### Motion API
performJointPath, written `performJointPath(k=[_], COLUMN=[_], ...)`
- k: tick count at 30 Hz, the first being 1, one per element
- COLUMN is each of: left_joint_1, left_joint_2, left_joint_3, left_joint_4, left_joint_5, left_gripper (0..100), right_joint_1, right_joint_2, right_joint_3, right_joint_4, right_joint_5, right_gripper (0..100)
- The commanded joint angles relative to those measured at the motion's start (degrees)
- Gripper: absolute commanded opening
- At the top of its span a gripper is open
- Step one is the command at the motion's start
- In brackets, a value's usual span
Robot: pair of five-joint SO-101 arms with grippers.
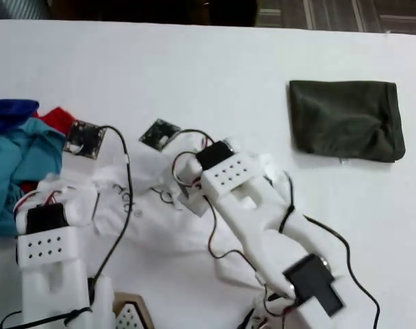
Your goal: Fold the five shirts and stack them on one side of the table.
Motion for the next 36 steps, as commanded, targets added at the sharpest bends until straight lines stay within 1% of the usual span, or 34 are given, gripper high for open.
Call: performJointPath(k=[1,6,8,10,13,15,19,23,26,28,29,32,34,36], left_joint_1=[0.62,0.62,0.62,0.62,0.62,0.62,0.62,0.97,3.16,5.71,6.95,9.41,9.93,9.76], left_joint_2=[-0.09,-0.09,-0.09,-0.09,-0.09,-0.09,-0.09,-0.09,-0.09,-0.09,-0.09,-0.09,-0.09,-0.09], left_joint_3=[-0.31,-0.31,-0.31,-0.31,-0.31,-0.31,-0.31,-0.48,-0.84,-2.42,-3.82,-10.77,-15.08,-18.59], left_joint_4=[-0.88,-0.79,-0.70,-0.70,-0.88,-0.88,-0.53,-0.44,0.26,2.73,4.48,10.20,12.92,14.33], left_joint_5=[-0.53,-0.53,-0.53,-0.53,-0.53,-0.53,-0.53,-0.26,-0.09,0.53,2.02,5.01,4.92,4.22], left_gripper=[3,3,3,3,3,3,3,3,3,3,3,3,3,3], right_joint_1=[2.51,4.97,5.41,5.85,6.81,7.87,9.89,11.65,12.35,12.35,12.35,12.35,12.62,14.55], right_joint_2=[4.26,7.43,7.16,7.43,7.60,7.16,4.53,-4.26,-12.44,-17.27,-19.21,-23.52,-25.36,-27.47], right_joint_3=[-2.11,-2.29,-2.37,-3.16,-4.48,-4.92,-5.98,-5.71,-5.71,-5.63,-5.63,-4.48,-3.60,-3.69], right_joint_4=[-1.27,-5.49,-6.29,-6.46,-6.46,-6.46,-5.14,-1.36,1.27,1.45,1.19,-1.36,-2.95,-4.26], right_joint_5=[1.93,3.87,3.87,3.87,3.60,3.60,3.78,3.87,3.87,3.78,3.60,3.52,3.43,2.99], right_gripper=[23.1,22.9,20.3,13.9,0.7,2.9,1.9,1.9,1.9,1.9,1.9,1.9,1.9,1.8])
